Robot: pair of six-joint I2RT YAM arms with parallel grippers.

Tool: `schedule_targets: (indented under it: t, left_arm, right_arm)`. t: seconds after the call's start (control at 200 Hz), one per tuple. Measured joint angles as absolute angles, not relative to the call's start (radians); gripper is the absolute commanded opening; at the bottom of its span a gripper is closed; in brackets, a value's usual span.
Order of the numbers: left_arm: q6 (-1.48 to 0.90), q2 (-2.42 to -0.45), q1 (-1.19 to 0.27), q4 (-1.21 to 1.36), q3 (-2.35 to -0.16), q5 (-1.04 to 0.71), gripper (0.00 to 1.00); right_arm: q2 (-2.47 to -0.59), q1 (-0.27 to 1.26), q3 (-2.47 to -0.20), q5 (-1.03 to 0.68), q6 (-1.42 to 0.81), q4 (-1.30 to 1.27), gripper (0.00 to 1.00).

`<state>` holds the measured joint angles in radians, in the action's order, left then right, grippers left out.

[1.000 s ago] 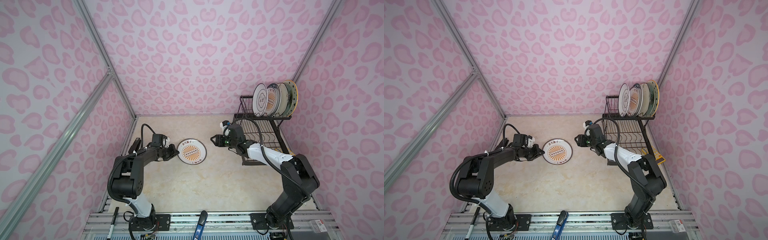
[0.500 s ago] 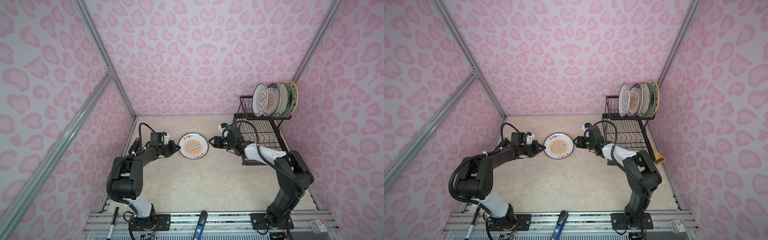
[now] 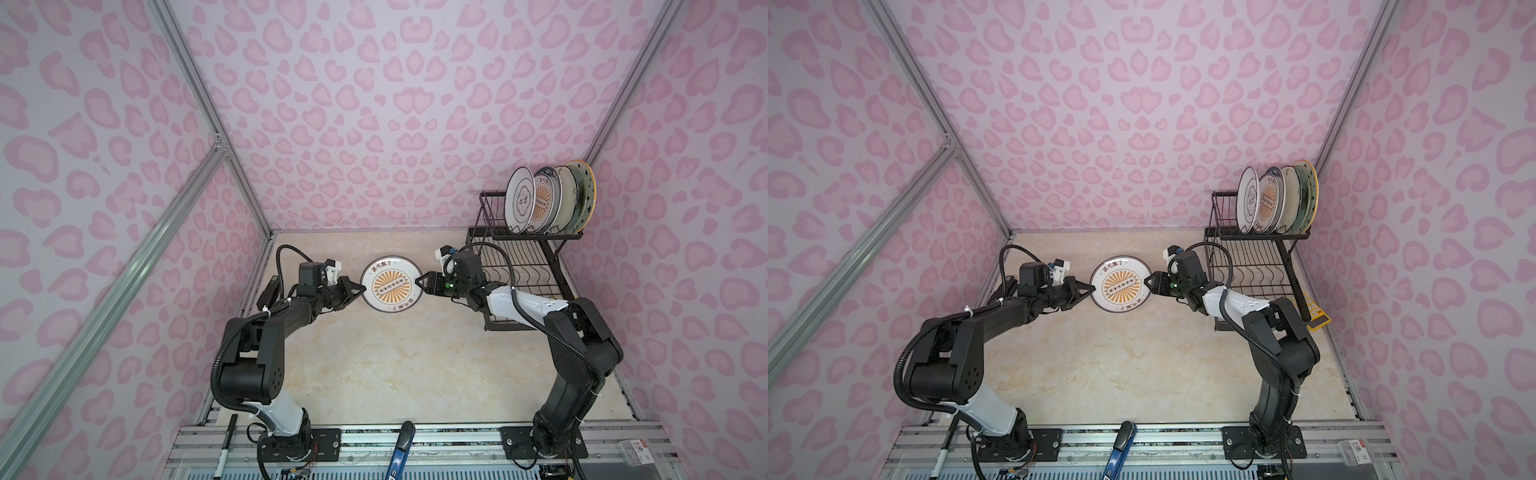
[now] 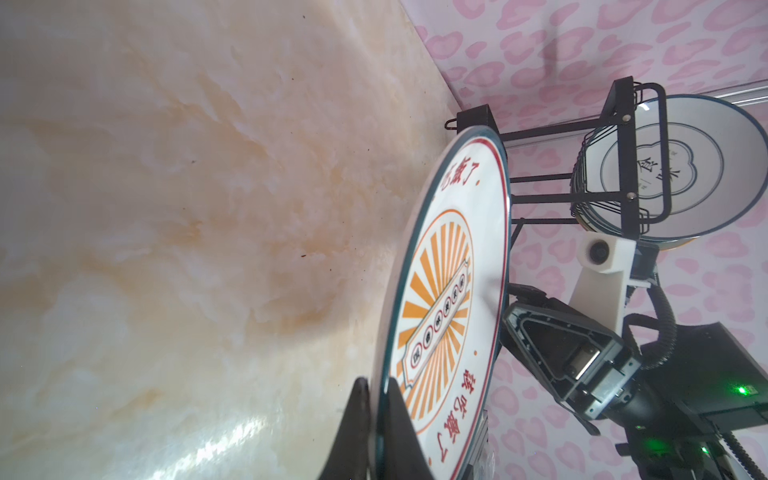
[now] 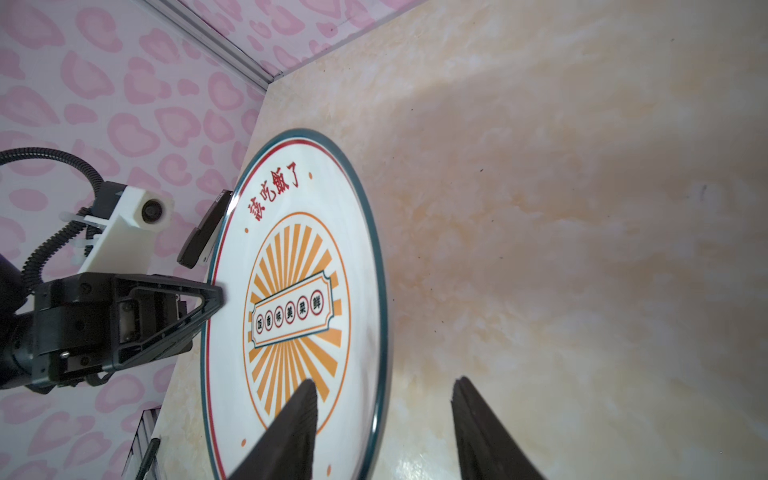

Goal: Load the plates into the dish rack
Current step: 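Grip the sunburst plate's rim with the right gripper beside the left gripper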

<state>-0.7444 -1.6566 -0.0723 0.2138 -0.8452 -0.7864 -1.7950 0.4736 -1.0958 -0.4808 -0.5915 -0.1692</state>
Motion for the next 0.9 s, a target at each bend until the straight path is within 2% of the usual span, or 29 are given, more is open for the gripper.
schedule_targets:
  t: [0.42, 0.765, 0.905]
  left_arm:
    - [-0.759, -1.651, -0.072, 0.236, -0.843, -0.801, 0.03]
    - [-0.756, -1.651, -0.071, 0.238, -0.843, -0.804, 0.03]
    - [-0.745, -1.651, -0.072, 0.236, -0.843, -0.808, 0.03]
  right_arm:
    - [-1.827, 0.477, -1.123, -0.53, -0.619, -0.197, 0.19]
    - [-1.843, 0.482, -1.143, -0.542, -0.652, -0.217, 0.12]
    - [-1.846, 0.482, -1.144, -0.534, -0.68, -0.219, 0.04]
